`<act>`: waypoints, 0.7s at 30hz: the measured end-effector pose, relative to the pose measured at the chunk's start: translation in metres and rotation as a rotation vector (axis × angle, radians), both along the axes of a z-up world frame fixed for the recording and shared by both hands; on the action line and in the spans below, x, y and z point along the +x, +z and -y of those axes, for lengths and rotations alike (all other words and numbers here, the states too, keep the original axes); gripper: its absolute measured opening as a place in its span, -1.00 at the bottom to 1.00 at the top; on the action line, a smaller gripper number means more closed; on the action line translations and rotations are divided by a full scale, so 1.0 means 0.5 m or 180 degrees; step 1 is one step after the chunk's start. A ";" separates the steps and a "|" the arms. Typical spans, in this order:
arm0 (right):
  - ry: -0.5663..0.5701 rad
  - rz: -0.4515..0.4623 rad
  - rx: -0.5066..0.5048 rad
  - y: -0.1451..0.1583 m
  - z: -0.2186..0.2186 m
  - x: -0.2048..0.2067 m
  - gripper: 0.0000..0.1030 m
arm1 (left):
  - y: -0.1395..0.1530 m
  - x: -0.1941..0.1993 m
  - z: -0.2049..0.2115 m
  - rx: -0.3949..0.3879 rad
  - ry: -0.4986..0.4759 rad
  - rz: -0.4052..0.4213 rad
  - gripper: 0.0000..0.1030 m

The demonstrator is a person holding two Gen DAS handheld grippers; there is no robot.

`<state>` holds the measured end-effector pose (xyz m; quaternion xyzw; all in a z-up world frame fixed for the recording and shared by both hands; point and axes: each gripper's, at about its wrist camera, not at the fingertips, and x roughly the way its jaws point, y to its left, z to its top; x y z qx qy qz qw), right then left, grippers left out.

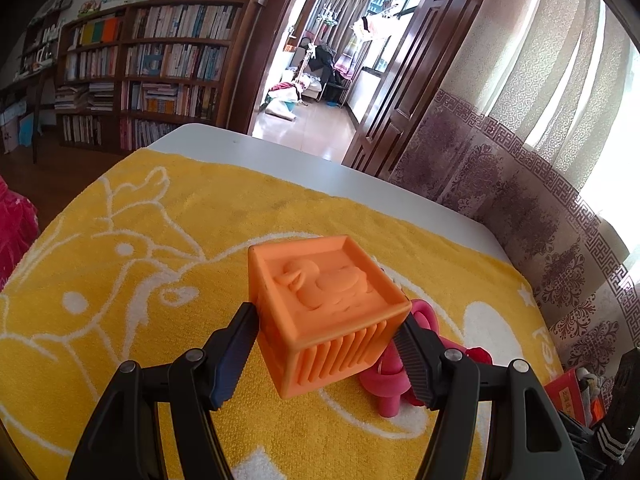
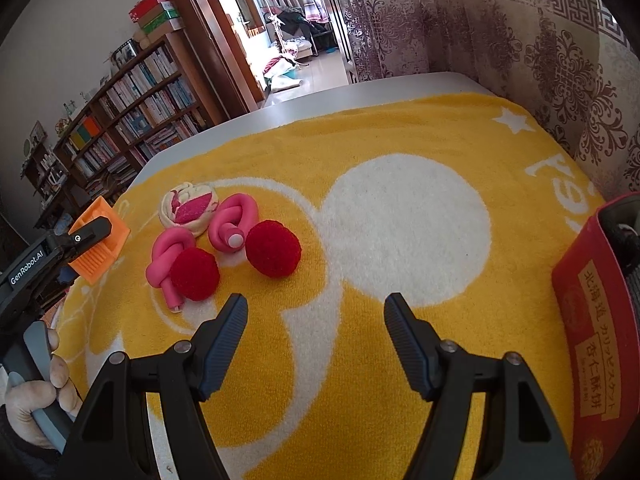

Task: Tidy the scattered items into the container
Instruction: 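Lift the orange cube with the left gripper while the right gripper approaches a red pompom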

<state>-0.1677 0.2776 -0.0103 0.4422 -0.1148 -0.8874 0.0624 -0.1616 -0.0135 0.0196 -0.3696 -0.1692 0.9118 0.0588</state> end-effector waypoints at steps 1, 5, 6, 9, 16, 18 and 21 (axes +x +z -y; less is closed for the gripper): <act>0.0009 0.0013 0.0001 0.000 0.003 -0.012 0.45 | -0.001 0.000 -0.001 0.0000 -0.0006 0.0004 0.35; 0.0103 0.0022 0.0005 -0.008 0.025 -0.052 0.45 | -0.004 -0.002 -0.007 0.0001 -0.0031 0.0026 0.35; 0.0118 0.0026 0.0012 -0.013 0.030 -0.060 0.45 | -0.006 -0.002 -0.008 -0.0001 -0.0038 0.0032 0.35; 0.0133 0.0077 -0.0018 -0.029 0.040 -0.078 0.45 | -0.008 -0.002 -0.010 -0.0002 -0.0059 0.0042 0.35; 0.0228 0.0057 0.0112 -0.043 0.065 -0.082 -0.20 | -0.014 -0.006 -0.013 -0.0002 -0.0081 0.0069 0.35; 0.0223 0.0024 0.0123 -0.038 0.064 -0.073 -0.23 | -0.015 -0.007 -0.014 -0.0005 -0.0079 0.0075 0.35; 0.0194 -0.0064 0.0110 -0.018 0.060 -0.058 -0.23 | -0.016 -0.007 -0.017 -0.0014 -0.0083 0.0076 0.35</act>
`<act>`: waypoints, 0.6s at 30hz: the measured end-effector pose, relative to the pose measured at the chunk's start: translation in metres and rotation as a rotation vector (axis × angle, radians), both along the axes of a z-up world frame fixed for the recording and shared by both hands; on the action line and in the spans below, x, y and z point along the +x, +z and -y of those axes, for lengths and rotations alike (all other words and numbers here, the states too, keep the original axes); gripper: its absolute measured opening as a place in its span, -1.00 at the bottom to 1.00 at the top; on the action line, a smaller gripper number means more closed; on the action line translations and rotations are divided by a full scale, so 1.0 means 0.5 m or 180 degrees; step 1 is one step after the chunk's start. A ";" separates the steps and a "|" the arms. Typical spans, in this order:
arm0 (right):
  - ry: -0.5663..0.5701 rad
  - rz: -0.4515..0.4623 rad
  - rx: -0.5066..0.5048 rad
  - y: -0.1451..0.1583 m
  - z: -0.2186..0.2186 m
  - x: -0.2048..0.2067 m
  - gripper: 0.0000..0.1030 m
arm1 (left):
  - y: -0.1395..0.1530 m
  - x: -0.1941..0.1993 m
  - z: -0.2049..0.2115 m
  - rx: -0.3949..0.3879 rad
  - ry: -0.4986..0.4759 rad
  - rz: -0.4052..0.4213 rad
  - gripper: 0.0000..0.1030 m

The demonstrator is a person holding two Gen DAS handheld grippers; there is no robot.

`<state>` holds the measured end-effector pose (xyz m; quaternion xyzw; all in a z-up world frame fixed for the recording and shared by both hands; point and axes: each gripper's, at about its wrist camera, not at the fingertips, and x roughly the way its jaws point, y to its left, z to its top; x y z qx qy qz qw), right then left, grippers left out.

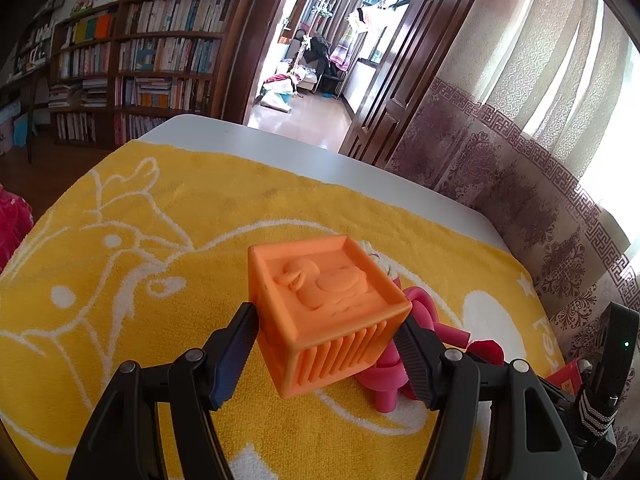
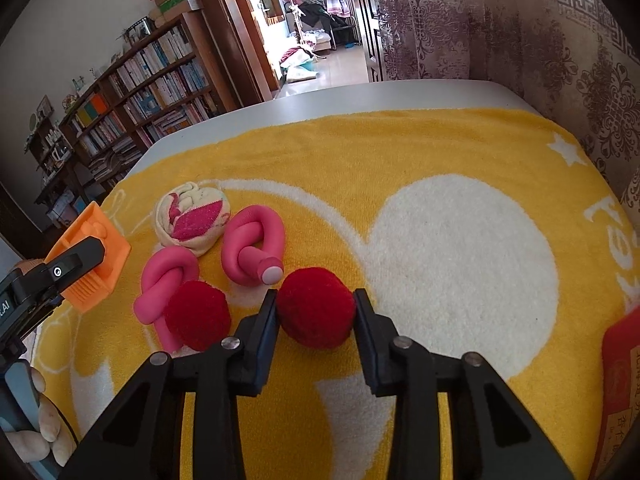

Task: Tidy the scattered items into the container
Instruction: 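Lift the orange cube with the left gripper while the right gripper approaches a red pompom, then grasp the red pompom ball with the right gripper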

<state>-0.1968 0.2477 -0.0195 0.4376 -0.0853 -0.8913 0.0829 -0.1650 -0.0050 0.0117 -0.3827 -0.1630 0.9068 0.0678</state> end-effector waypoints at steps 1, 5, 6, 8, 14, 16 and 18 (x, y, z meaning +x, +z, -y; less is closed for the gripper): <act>-0.0014 -0.0032 -0.0004 0.008 -0.001 0.006 -0.23 | 0.000 0.000 -0.001 -0.0004 -0.0004 -0.0001 0.35; -0.0059 -0.0107 -0.0098 0.029 -0.015 0.039 -0.23 | -0.002 0.003 -0.005 -0.0017 -0.0014 -0.0009 0.35; -0.0075 -0.0124 -0.0109 0.034 -0.021 0.049 -0.23 | -0.002 0.004 -0.005 -0.0022 -0.0016 -0.0012 0.35; -0.0107 -0.0169 -0.0155 0.046 -0.036 0.072 -0.23 | -0.003 0.006 -0.008 -0.0032 -0.0026 -0.0018 0.35; -0.0304 -0.0357 -0.0191 0.095 -0.107 0.151 -0.23 | 0.002 0.012 -0.034 -0.0115 -0.0118 -0.0069 0.35; -0.0424 -0.0422 -0.0167 0.112 -0.145 0.176 -0.23 | 0.002 0.014 -0.045 -0.0145 -0.0153 -0.0072 0.35; -0.0573 -0.0479 -0.0144 0.129 -0.187 0.207 -0.23 | 0.001 0.016 -0.054 -0.0169 -0.0192 -0.0071 0.35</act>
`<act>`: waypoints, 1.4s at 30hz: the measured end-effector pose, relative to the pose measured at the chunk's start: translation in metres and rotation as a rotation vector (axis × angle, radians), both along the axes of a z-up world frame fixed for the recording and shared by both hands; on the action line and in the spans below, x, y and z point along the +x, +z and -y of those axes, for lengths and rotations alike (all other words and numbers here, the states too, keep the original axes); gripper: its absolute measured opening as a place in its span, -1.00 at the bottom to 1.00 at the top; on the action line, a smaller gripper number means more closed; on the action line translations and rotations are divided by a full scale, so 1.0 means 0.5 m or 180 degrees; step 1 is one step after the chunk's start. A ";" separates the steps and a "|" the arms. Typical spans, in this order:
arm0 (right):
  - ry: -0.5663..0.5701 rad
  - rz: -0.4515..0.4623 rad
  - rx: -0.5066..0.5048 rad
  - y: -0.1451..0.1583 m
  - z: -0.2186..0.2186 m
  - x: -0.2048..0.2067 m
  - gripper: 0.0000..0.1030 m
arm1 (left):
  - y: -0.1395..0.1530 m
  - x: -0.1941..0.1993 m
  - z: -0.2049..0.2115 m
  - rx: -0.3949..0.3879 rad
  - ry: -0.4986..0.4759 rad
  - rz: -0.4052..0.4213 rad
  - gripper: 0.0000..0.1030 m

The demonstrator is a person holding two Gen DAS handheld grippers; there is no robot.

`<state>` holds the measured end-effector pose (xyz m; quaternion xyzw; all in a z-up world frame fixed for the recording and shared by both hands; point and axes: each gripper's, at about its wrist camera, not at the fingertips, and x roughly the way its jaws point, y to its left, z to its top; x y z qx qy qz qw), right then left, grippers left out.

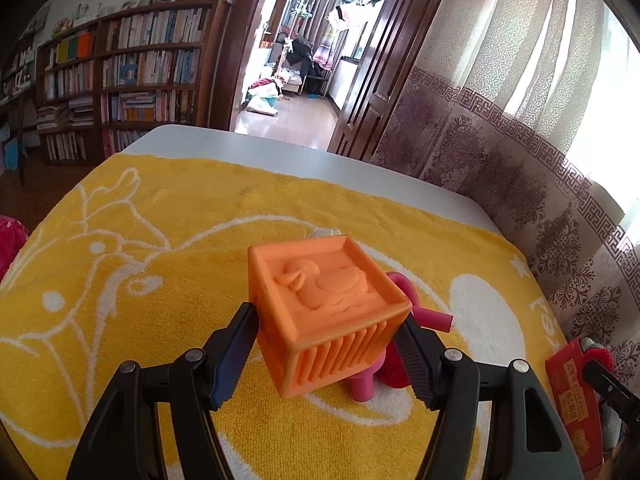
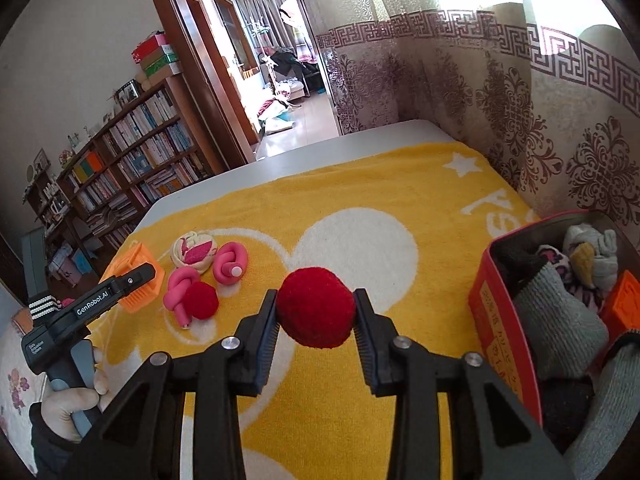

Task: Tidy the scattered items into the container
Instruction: 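Grasp the red pompom ball with the right gripper, then carry the red pompom and orange cube over to the red box, then open the right gripper to drop the pompom into the box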

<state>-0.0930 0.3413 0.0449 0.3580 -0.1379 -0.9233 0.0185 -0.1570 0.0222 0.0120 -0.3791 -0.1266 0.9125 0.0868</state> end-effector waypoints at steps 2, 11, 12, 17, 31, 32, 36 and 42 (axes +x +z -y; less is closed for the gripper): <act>-0.0179 -0.0062 0.0022 0.016 -0.048 0.034 -0.23 | 0.001 0.002 -0.006 -0.0026 -0.0022 -0.0011 0.35; -0.0889 -0.0177 0.0352 0.052 -0.208 0.181 -0.23 | 0.004 0.012 -0.034 -0.0105 -0.0095 -0.0041 0.35; -0.0940 -0.0165 0.0365 0.050 -0.220 0.190 -0.23 | 0.005 0.014 -0.038 -0.0115 -0.0107 -0.0045 0.35; -0.1194 -0.0099 0.0389 0.038 -0.278 0.225 -0.23 | 0.014 0.025 -0.062 -0.0161 -0.0184 -0.0101 0.35; -0.1442 -0.0051 0.0401 0.021 -0.314 0.233 0.23 | 0.009 0.034 -0.096 -0.0201 -0.0339 -0.0088 0.35; -0.1444 -0.0083 0.0407 0.025 -0.312 0.235 0.23 | 0.009 0.034 -0.097 -0.0203 -0.0341 -0.0087 0.35; -0.1424 -0.0219 0.0451 0.043 -0.300 0.242 0.24 | 0.012 0.038 -0.102 -0.0199 -0.0370 -0.0092 0.35; -0.1374 -0.0471 0.0516 0.071 -0.272 0.261 0.27 | 0.020 0.050 -0.137 -0.0151 -0.0508 -0.0081 0.35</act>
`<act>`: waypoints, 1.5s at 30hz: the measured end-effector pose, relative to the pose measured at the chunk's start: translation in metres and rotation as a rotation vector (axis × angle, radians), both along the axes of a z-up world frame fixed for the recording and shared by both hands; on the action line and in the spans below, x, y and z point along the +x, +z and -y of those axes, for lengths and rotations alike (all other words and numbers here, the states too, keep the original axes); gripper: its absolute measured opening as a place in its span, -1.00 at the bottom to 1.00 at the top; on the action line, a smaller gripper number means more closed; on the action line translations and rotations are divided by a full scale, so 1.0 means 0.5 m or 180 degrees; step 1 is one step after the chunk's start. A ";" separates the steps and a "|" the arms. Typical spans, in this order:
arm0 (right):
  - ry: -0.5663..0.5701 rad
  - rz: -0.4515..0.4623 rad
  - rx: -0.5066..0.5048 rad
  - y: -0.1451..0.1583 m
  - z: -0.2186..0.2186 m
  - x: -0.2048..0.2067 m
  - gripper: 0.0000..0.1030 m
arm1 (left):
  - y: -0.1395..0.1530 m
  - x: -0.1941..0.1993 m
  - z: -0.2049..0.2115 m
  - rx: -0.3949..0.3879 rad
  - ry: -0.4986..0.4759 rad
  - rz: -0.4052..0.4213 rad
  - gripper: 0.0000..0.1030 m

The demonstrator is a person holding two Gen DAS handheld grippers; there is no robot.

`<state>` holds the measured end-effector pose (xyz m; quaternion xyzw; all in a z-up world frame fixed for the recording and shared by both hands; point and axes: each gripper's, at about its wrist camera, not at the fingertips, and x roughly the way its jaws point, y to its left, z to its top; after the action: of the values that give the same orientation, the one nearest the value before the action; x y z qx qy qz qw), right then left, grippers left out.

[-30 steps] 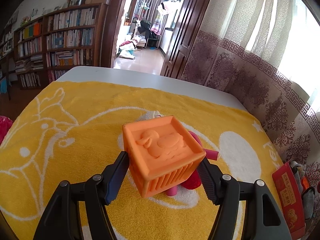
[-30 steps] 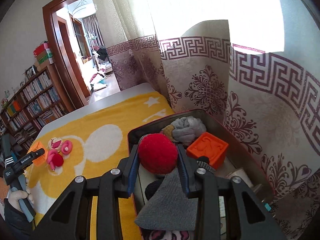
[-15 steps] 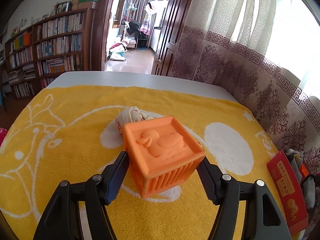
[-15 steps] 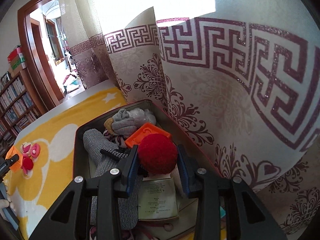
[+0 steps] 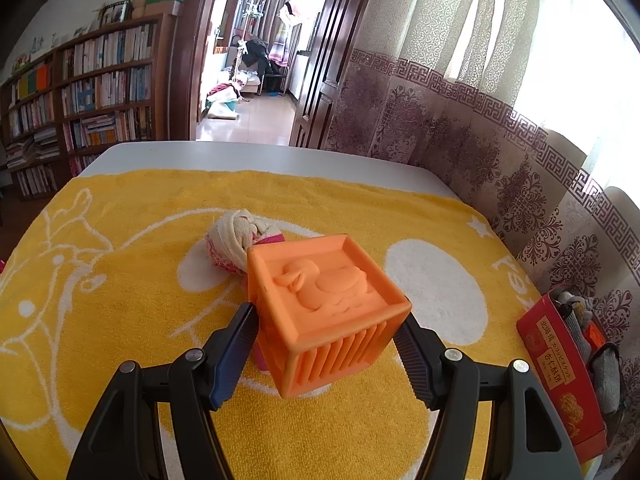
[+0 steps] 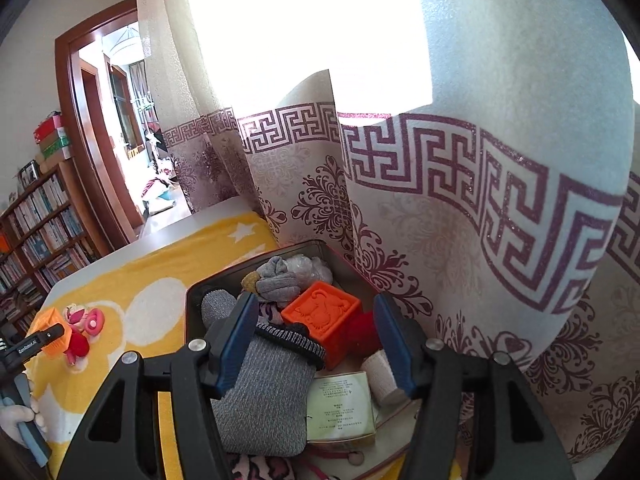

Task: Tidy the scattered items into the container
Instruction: 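Open the right gripper to drop the pompom into the box, then lower the orange cube into the red box and open the left gripper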

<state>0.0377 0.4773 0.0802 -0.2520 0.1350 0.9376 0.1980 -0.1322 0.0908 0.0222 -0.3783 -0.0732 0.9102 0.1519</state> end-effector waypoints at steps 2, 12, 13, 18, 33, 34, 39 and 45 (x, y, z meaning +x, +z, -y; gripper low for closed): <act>0.0012 -0.0075 0.0018 0.007 0.006 0.005 0.30 | 0.004 0.010 -0.026 -0.0008 -0.0106 -0.0006 0.35; 0.0052 -0.0287 -0.0061 0.024 -0.008 0.018 0.35 | 0.021 0.068 -0.233 0.0068 -0.0932 0.0097 0.35; 0.0054 -0.0302 -0.0072 0.025 -0.011 0.019 0.35 | 0.024 0.074 -0.255 0.0066 -0.1015 0.0099 0.35; 0.0023 -0.0379 -0.0082 0.030 -0.026 0.029 0.35 | 0.046 0.102 -0.358 0.0047 -0.1397 0.0095 0.35; 0.0042 -0.0417 -0.0194 0.012 -0.048 0.025 0.36 | 0.060 0.165 -0.533 -0.0010 -0.2169 0.0035 0.36; 0.0037 -0.0420 -0.0203 0.012 -0.048 0.027 0.36 | 0.055 0.168 -0.543 -0.0040 -0.2210 0.0032 0.36; 0.0012 -0.0442 -0.0213 0.014 -0.053 0.031 0.36 | 0.047 0.167 -0.550 -0.0009 -0.2299 0.0087 0.37; 0.0068 -0.0399 -0.0201 0.008 -0.042 0.019 0.36 | 0.062 0.160 -0.509 0.0142 -0.2201 0.0058 0.58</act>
<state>0.0473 0.4982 0.0843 -0.2003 0.1740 0.9489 0.1711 -0.0521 0.3455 0.0532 -0.3855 0.0381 0.7996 0.4590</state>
